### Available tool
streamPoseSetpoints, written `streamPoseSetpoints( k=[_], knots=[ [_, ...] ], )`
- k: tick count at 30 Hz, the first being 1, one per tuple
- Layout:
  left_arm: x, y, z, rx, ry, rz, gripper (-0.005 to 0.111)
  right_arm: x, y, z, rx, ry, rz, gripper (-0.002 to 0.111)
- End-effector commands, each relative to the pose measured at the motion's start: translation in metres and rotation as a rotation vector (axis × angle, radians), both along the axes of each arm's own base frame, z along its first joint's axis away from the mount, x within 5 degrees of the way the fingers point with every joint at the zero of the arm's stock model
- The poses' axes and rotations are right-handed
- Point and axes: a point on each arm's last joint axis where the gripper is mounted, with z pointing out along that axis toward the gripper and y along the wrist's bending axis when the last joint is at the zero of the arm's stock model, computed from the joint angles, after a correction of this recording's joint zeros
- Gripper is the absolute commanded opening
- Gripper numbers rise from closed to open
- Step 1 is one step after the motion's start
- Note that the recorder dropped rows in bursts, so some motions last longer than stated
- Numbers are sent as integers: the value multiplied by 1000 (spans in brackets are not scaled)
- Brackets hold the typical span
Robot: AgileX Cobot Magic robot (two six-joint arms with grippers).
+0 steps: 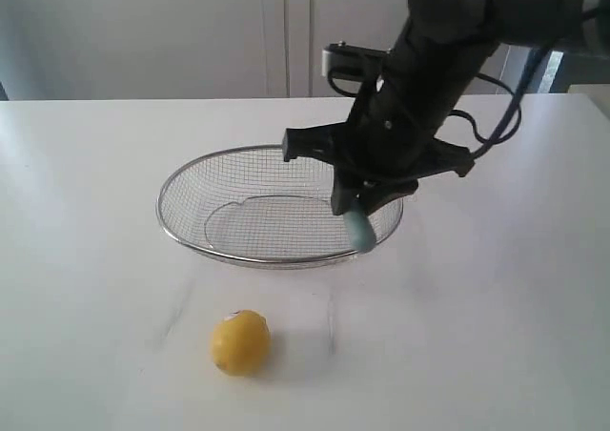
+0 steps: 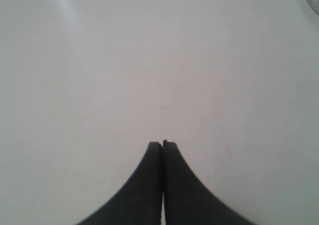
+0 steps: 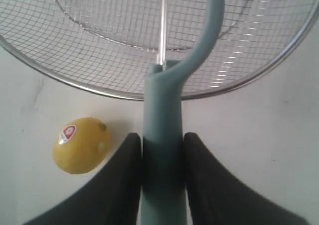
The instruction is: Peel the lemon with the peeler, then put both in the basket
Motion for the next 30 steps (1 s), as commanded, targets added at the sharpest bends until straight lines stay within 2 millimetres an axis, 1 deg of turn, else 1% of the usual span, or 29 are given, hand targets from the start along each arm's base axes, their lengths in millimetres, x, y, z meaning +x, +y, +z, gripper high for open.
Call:
streamPoseSetpoints(
  k=[1, 9, 14, 30],
  knots=[
    [-1, 0, -3, -8, 14, 2, 0, -2, -23, 4, 8, -30, -48, 0],
    [-1, 0, -3, -8, 14, 2, 0, -8, -50, 3, -14, -53, -108, 0],
    [-1, 0, -3, -8, 14, 2, 0, -10, -61, 4, -20, -55, -136, 0],
    [-1, 0, -3, -8, 14, 2, 0, -8, -61, 6, -6, -92, -141, 0]
  ],
)
